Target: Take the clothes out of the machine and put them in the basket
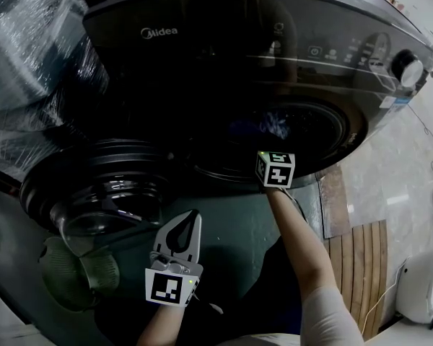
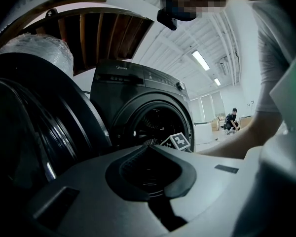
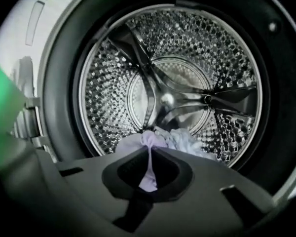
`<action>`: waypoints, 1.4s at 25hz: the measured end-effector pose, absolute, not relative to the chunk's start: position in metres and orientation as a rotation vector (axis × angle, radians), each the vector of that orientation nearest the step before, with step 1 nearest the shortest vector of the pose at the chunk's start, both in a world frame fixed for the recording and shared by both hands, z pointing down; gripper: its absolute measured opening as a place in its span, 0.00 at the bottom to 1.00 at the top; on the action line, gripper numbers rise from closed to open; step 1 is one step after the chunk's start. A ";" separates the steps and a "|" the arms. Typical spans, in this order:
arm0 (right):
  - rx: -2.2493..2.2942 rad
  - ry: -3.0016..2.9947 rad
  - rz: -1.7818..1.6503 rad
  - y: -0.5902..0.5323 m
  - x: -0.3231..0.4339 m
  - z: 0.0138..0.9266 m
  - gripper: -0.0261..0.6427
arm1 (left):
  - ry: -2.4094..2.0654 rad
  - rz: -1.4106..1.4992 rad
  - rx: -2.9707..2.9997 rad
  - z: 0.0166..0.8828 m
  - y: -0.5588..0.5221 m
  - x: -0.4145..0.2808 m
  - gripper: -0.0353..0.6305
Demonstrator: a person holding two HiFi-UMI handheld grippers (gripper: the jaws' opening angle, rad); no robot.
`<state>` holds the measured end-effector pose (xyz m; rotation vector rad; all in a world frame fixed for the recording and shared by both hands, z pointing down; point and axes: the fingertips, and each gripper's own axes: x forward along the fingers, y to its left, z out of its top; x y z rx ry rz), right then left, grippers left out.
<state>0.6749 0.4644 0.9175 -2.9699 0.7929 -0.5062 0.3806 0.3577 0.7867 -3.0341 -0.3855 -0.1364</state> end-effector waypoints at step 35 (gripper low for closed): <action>-2.953 0.905 -0.172 0.524 0.504 0.815 0.07 | -0.384 0.049 -3.107 0.749 0.363 0.406 0.08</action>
